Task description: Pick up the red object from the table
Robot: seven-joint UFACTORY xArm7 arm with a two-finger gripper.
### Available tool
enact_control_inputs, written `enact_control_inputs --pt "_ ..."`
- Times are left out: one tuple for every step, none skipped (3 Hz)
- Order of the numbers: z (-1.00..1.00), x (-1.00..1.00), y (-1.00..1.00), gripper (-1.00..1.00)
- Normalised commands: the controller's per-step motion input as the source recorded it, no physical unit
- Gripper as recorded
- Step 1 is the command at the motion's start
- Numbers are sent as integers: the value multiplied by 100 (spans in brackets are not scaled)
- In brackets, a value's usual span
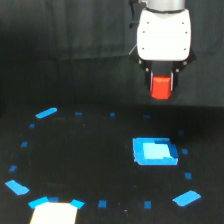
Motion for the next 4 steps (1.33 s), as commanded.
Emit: enact_control_inputs --pt "-32 -6 -82 -100" --pt "-27 41 -27 -100" --pt "-43 62 -6 -100" --pt "89 2 50 -100"
